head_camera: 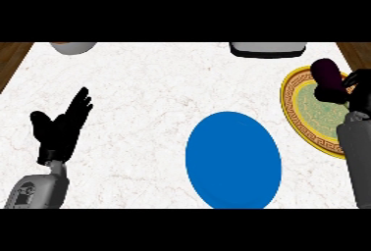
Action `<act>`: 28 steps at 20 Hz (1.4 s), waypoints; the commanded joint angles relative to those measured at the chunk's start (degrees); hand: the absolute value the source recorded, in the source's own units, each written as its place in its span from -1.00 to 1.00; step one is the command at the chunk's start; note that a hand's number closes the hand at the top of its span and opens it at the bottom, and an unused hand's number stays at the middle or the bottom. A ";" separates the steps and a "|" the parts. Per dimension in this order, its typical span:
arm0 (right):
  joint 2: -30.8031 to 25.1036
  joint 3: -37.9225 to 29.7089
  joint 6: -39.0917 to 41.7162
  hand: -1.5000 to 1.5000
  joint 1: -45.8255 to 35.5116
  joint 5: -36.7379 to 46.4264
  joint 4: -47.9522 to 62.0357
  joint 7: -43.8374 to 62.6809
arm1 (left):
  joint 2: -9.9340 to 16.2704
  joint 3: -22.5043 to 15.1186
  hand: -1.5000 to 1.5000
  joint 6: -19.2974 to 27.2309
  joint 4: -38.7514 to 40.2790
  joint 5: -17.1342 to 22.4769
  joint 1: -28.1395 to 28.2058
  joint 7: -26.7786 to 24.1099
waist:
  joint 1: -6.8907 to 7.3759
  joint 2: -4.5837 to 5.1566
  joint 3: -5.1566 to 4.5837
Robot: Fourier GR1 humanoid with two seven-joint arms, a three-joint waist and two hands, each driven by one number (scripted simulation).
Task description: Pick the eggplant from the plate and place it in the plate
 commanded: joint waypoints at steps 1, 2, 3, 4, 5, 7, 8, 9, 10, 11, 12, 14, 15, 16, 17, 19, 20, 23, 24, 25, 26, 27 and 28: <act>0.47 -5.43 1.08 1.00 1.10 -10.60 3.33 -5.73 | 0.75 1.71 0.00 -2.23 2.75 1.40 1.74 -4.05 | 0.07 0.13 0.02; 0.63 -6.74 2.99 1.00 -0.28 -12.50 4.71 -4.78 | 0.21 -0.18 0.00 -0.18 -0.95 -0.35 0.41 0.83 | 0.30 0.02 0.07; -1.00 -7.71 1.97 -1.00 1.48 -14.59 8.93 -11.70 | 0.06 -0.21 0.00 0.03 0.30 -0.37 -2.62 2.56 | 0.23 0.25 0.11; -1.48 -6.36 5.80 -1.00 3.42 -14.70 4.71 -10.76 | 0.74 1.30 0.00 -1.30 1.11 0.69 -1.13 0.22 | -0.18 -0.06 0.00; -2.69 -7.03 6.25 -1.00 1.08 -16.39 9.24 -15.36 | 1.86 1.93 0.00 -1.83 1.64 0.96 -2.83 1.70 | 0.18 0.10 0.03; -1.63 -6.20 1.38 -1.00 0.26 -15.24 12.99 -19.44 | -0.89 0.57 0.00 0.09 4.73 -1.46 -2.62 -1.99 | 0.19 0.13 0.01; -4.38 -8.63 3.34 -1.00 2.82 -18.83 10.51 -23.82 | -0.70 -0.03 0.00 -1.68 0.89 -0.52 2.69 -3.06 | 0.21 0.00 0.02; -2.91 -6.32 1.92 -1.00 -0.75 -16.09 9.28 -19.14 | -1.85 -0.54 0.00 0.67 2.10 -1.87 -1.73 0.24 | 0.09 -0.02 -0.01; -3.72 -7.18 -0.54 -1.00 1.88 -16.95 9.57 -25.59 | -0.83 0.65 0.00 0.43 1.35 -1.19 -1.31 -0.16 | 0.13 0.01 0.02; -3.74 -7.19 -0.31 -1.00 2.45 -17.79 5.94 -26.21 | 1.43 2.15 0.00 -1.96 -0.95 0.81 0.22 0.44 | 0.10 -0.15 0.01; -3.03 -7.26 -1.68 -1.00 0.84 -18.55 5.79 -28.24 | 0.82 2.10 0.00 -1.94 2.75 0.52 -1.91 -0.71 | -0.06 -0.01 0.00; -1.04 -7.99 -2.18 -1.00 1.19 -22.64 0.83 -32.92 | 1.21 2.47 0.00 -1.88 2.41 0.64 -0.97 -0.08 | -0.38 -0.22 0.01; 0.46 -6.56 -1.85 -1.00 -0.57 -22.75 -1.75 -32.72 | 0.29 1.37 0.00 -1.58 2.97 -0.27 -0.53 -1.04 | -0.44 -0.30 -0.02; 1.27 -7.64 -1.61 -1.00 -1.10 -25.62 -2.30 -34.78 | -0.90 0.19 0.00 -0.74 1.42 -1.11 1.28 -1.46 | -0.10 -0.33 0.02; 2.23 -8.72 -2.26 -1.00 -0.01 -27.49 -4.41 -34.68 | -1.59 -0.59 0.00 -0.18 -0.81 -1.23 1.57 0.17 | -0.25 -0.44 0.03; 1.98 -9.77 -0.25 -1.00 0.91 -30.47 -8.80 -32.95 | 0.12 1.76 0.00 -1.27 1.18 0.04 -0.11 -0.22 | -0.58 -0.34 -0.03; 2.80 -9.96 0.58 -1.00 1.17 -30.79 -11.43 -27.59 | -0.49 0.61 0.00 -1.18 -2.42 -0.29 2.88 -0.04 | -0.43 -0.51 -0.04; 5.25 -13.17 3.94 -1.00 2.56 -38.78 -12.35 -26.55 | 0.01 1.66 0.00 -1.07 0.07 -0.29 0.88 -0.66 | -0.79 -0.40 -0.02; 3.16 -14.20 8.35 -1.00 3.17 -41.50 -14.15 -24.43 | -0.70 0.62 0.00 -1.56 -0.03 -0.81 4.14 -2.23 | -0.90 -0.50 -0.04; 7.21 -13.58 8.04 -1.00 5.16 -43.60 -16.33 -25.22 | -0.06 1.93 0.00 -1.44 2.65 -0.37 0.64 -1.92 | -1.53 -0.45 -0.05; 6.67 -14.12 10.16 -1.00 7.16 -45.68 -18.20 -25.70 | 1.57 3.83 0.00 -3.07 2.57 1.67 0.31 -0.70 | -1.30 -0.42 -0.04; 6.95 -14.20 9.97 -1.00 8.48 -45.92 -21.17 -22.71 | 0.23 1.26 0.00 -0.65 -1.18 -0.77 -0.45 2.48 | -1.12 -0.49 -0.02; 3.45 -15.61 13.39 -1.00 8.25 -48.51 -20.04 -23.41 | -0.41 1.27 0.00 -1.59 2.51 -1.38 2.04 -2.86 | -0.72 -0.24 -0.04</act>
